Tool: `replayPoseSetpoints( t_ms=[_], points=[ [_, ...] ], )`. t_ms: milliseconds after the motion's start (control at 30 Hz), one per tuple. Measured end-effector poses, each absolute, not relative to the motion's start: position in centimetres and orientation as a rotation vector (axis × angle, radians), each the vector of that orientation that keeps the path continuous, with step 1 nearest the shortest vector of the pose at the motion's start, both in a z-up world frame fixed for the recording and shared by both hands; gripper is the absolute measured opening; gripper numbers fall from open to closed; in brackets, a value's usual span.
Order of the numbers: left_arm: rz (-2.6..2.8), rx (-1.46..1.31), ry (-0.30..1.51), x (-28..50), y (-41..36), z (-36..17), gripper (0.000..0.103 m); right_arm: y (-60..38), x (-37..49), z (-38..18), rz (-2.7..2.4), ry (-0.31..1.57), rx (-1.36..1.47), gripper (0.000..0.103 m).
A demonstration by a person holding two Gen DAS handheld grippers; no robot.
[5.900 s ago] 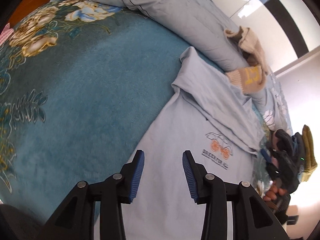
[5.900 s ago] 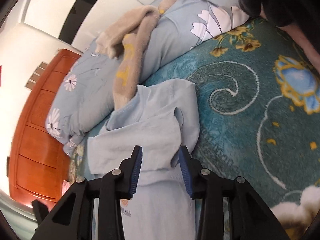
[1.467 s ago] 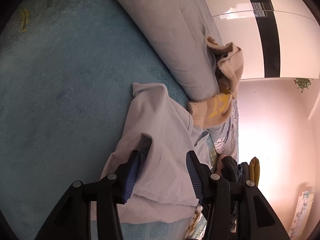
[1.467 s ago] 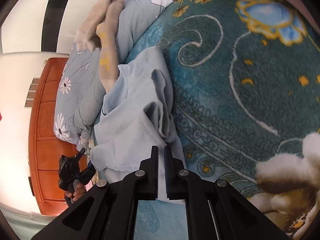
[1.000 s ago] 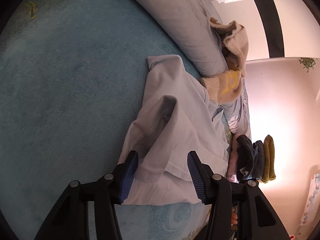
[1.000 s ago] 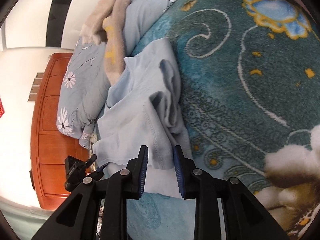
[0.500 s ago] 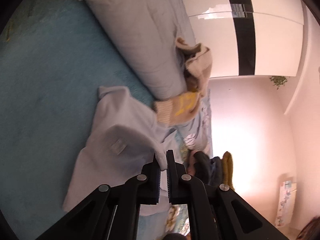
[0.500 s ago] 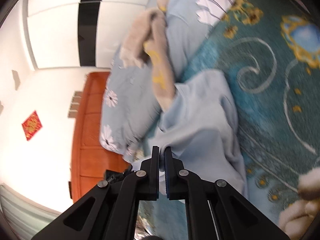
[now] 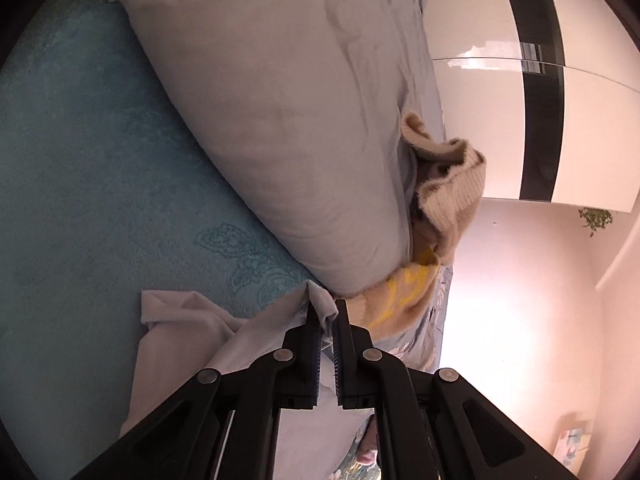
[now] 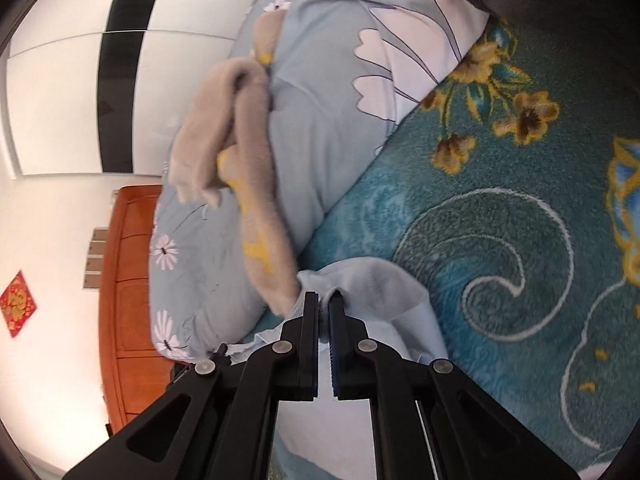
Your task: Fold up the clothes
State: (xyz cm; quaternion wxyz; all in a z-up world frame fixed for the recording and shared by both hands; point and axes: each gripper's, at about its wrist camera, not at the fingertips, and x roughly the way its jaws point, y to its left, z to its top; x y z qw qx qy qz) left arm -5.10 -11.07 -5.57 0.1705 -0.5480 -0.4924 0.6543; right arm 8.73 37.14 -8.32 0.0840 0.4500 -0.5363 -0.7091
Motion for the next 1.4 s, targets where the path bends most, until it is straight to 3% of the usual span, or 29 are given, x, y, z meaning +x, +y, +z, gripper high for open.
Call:
replayPoseSetpoints(
  t_ms=[200,267,333,367,400,467,767,900,1167,1400],
  points=[
    [1.832,-1.545,-1.422,-5.0,-11.1,-6.5,0.009,37.0,7.6,-9.1,-2.160,-1.508,1.431,0.007],
    [1.836,-1.540,-1.391,-4.8,-10.9,-6.2,0.018,36.9,7.7,-9.2,-2.176,-1.470,1.451,0.008],
    [1.886,-1.555,-1.312,-4.5,-10.7,-5.4,0.042,37.0,7.8,-9.1,-2.190,-1.452,1.461,0.008],
    [1.913,-1.557,-1.267,-4.4,-10.6,-4.8,0.045,37.0,8.0,-9.1,-2.197,-1.451,1.460,0.016],
    [1.936,-1.554,-1.222,-4.2,-10.5,-4.2,0.046,37.0,8.1,-9.0,-2.201,-1.451,1.451,0.028],
    [1.990,-1.546,-1.127,-3.6,-10.4,-3.0,0.048,37.1,8.5,-8.6,-2.208,-1.445,1.426,0.034],
    [2.259,-1.628,-0.806,6.3,-12.7,-2.1,0.055,36.2,16.6,-5.2,-2.323,-1.352,1.365,0.035],
    [2.290,-1.701,-0.903,11.4,-15.1,-4.1,0.055,35.7,22.5,-6.8,-2.303,-1.455,1.452,0.035],
    [2.235,-1.710,-1.319,17.3,-17.0,-6.4,0.055,34.9,27.1,-9.2,-2.184,-1.669,1.604,0.035],
    [2.234,-1.684,-1.316,16.8,-15.3,-7.2,0.058,35.0,28.3,-10.8,-2.126,-1.789,1.560,0.035]
  ],
)
